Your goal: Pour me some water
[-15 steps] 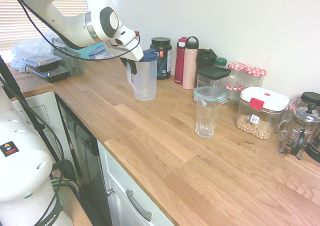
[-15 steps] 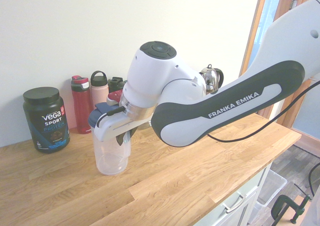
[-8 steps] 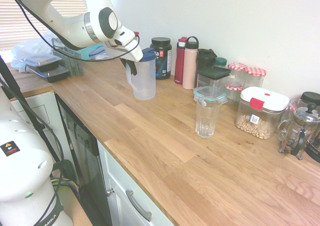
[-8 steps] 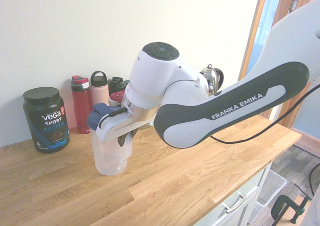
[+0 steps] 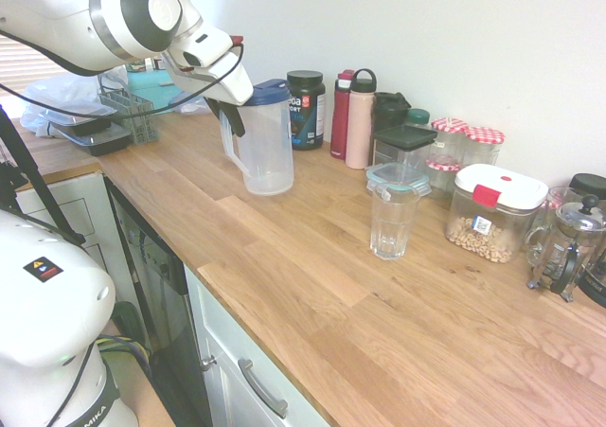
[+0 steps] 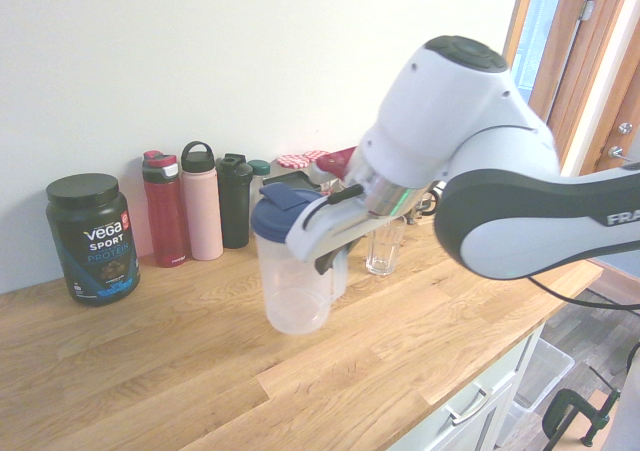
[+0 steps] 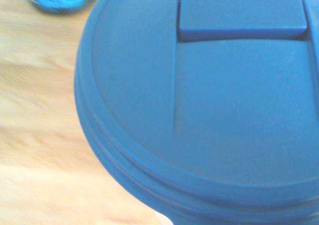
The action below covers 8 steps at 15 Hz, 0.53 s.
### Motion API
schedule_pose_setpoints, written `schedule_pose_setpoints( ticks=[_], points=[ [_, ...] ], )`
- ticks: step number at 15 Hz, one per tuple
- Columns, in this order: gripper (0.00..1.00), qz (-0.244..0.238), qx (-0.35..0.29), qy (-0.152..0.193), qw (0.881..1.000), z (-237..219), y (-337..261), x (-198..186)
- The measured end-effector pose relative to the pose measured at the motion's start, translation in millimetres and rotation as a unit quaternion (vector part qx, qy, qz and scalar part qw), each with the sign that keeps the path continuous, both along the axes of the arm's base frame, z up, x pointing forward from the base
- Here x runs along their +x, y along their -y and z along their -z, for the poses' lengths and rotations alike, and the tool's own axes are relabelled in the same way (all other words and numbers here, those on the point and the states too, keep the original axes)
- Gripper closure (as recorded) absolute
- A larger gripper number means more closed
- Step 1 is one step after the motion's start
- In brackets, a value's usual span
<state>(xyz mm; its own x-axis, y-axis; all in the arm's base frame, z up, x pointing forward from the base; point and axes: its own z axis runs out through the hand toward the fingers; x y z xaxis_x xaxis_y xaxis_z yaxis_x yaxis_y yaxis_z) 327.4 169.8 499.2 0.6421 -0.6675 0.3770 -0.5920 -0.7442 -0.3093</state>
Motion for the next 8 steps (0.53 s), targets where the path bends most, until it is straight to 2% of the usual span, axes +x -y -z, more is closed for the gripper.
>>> schedule_pose_setpoints(
  ticks=[3,8],
  points=[
    [1.0,-0.015,-0.011,-0.029,0.999,-3.2,56.8,-29.3],
    [1.0,-0.106,-0.018,-0.058,0.992,-46.8,186.4,-80.6]
  ],
)
